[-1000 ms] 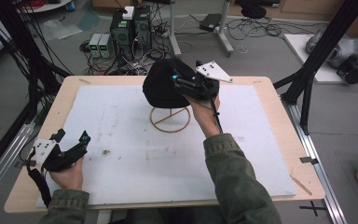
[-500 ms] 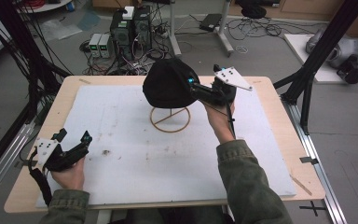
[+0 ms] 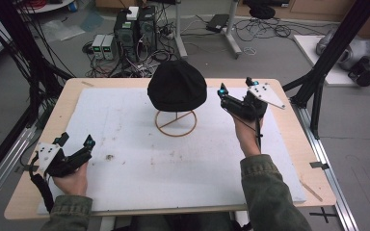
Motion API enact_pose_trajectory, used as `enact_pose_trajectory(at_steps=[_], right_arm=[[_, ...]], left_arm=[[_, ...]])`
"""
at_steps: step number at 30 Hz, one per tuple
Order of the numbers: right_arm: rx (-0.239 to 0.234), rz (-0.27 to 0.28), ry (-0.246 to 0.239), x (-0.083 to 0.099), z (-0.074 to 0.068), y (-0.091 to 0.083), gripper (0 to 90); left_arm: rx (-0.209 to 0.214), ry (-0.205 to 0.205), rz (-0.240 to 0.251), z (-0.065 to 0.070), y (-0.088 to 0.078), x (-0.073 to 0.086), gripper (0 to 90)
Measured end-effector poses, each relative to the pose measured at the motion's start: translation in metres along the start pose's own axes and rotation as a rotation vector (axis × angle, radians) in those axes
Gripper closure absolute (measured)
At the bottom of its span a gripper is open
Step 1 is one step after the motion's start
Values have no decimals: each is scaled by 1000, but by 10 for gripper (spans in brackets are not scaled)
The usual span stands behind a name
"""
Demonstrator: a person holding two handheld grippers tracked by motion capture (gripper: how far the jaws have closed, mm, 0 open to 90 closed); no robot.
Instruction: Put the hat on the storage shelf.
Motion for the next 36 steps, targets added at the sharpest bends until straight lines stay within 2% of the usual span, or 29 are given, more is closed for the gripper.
enact_pose_trajectory(at_steps=[7,13,16,18,21,36], right_arm=[[39,-4,-40,8,13,-14,119],[53,0,-37,16,20,-24,119],[65,-25,-36,19,23,-29,119],[64,11,-33,19,25,-34,119],[66,7,-39,24,27,-39,119],[127,-40,-7,73,43,-68,119]], left_arm=[[-2,-2,2,0,0,0,155],[-4,-3,1,0,0,0,155],[-2,1,-5,1,0,1,155],[-1,4,-5,2,0,1,155],[0,8,-8,2,0,1,155],[3,11,-9,4,1,1,155]])
Point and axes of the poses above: each handheld gripper's, and its own axes: y roughly forward along the jaws, x roughly out of its underside, z roughly to its right, the point moved 5 cm from there along y, roughly forward along the jaws, and after that the axes turned 1 degree about y, right-handed, at the moved point
